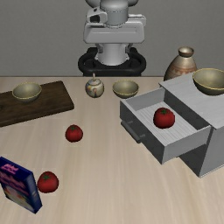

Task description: Pick the tomato in the top layer of the drawer and place it on the bowl between the vase and the teapot

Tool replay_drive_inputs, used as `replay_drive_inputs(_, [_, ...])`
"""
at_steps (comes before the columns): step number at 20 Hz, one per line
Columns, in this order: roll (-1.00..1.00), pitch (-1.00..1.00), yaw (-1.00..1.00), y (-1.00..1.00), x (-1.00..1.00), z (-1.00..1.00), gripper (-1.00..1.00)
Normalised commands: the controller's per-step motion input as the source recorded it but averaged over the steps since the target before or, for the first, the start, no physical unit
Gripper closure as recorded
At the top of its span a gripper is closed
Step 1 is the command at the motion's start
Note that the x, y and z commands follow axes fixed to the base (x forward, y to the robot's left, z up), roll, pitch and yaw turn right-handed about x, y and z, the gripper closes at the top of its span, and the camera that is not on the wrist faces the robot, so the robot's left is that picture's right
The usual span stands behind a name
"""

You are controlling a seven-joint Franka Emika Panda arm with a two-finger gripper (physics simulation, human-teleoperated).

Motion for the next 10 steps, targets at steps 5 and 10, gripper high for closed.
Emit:
replay_drive_inputs(5, [0.00,0.00,0.00,0.00,1.00,0.00,-1.00])
replay_drive_inputs(10, [0.00,0.00,0.00,0.00,1.00,0.00,-1.00])
